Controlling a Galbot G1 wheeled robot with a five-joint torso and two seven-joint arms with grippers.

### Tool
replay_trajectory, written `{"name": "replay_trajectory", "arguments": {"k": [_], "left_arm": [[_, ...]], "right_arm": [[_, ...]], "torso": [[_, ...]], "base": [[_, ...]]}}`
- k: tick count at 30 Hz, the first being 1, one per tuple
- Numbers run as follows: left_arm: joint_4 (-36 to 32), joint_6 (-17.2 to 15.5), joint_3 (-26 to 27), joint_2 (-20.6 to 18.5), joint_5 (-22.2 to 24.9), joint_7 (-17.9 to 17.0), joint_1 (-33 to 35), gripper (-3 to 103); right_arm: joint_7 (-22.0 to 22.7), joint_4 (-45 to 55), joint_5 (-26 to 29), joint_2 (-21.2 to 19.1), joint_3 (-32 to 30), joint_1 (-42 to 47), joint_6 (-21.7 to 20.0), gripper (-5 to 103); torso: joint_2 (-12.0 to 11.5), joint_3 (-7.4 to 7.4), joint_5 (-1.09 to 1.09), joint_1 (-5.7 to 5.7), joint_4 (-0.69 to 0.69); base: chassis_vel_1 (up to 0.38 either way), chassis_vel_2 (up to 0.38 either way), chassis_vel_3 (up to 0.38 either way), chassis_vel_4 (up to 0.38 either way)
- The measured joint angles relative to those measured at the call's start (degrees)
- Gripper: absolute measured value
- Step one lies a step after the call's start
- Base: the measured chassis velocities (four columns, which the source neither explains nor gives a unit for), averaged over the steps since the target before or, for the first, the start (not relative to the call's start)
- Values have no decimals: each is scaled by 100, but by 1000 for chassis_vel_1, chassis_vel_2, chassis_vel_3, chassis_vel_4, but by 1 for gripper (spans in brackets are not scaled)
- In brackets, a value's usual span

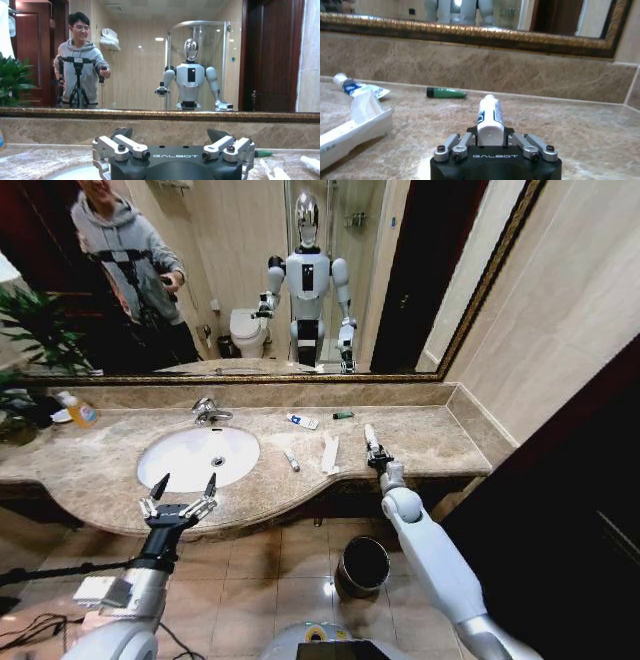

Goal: Pick up the trash from the sink and place it in the trash bin.

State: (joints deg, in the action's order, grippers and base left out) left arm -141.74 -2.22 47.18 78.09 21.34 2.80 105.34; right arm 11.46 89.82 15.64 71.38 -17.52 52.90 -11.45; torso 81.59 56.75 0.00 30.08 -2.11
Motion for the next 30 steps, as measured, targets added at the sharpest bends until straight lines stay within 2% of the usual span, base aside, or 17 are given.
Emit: {"name": "replay_trajectory", "arguments": {"k": [9,11,12,13,15,16,19,21,23,24,27,29,30], "left_arm": [[0,0,0,0,0,-1,0,100],[0,0,0,0,0,-1,0,100],[0,0,0,0,0,0,0,100],[0,0,0,0,0,0,0,100],[0,0,0,0,0,-1,0,100],[0,0,0,0,0,-1,0,100],[0,0,0,0,0,0,0,100],[0,0,0,0,0,0,0,100],[0,0,0,0,0,0,0,100],[0,0,0,0,0,0,0,100],[0,0,0,0,0,0,0,100],[0,0,0,0,0,0,0,100],[0,0,0,0,0,0,0,100]], "right_arm": [[-53,1584,464,-451,-535,1058,-106,28],[-53,1964,489,-484,-667,1476,-66,28],[-53,2400,470,-454,-865,2091,25,28],[-53,2400,470,-454,-865,2091,25,28],[-54,2852,300,-296,-1067,2867,255,28],[-54,2852,300,-296,-1067,2867,255,28],[-54,3281,-209,151,-1302,4125,843,28],[-52,3283,-309,219,-1316,4313,967,28],[-54,3155,-717,487,-1332,4910,1456,28],[-54,3155,-717,487,-1332,4910,1456,28],[-58,2593,-1144,792,-1283,5214,1911,28],[-76,2463,-1183,812,-1262,5218,1948,28],[-162,2094,-1232,834,-1195,5176,1970,28]], "torso": [[0,-1,0,0,-1],[0,-1,-1,0,-1],[0,-1,0,0,0],[0,-1,0,0,0],[1,-1,0,-1,2],[1,-1,0,-1,2],[2,-2,0,-1,1],[2,-2,-2,-1,1],[2,-2,-2,-1,2],[2,-2,-2,-1,2],[2,-1,-1,-1,1],[2,-1,-1,-1,1],[2,-1,-1,-1,1]], "base": [[0,0,0,0],[0,0,0,0],[0,0,0,0],[0,0,0,0],[0,0,0,0],[0,0,0,0],[0,0,0,0],[0,0,0,0],[0,0,0,0],[0,0,0,0],[0,0,0,0],[0,0,0,0],[0,0,0,0]]}}
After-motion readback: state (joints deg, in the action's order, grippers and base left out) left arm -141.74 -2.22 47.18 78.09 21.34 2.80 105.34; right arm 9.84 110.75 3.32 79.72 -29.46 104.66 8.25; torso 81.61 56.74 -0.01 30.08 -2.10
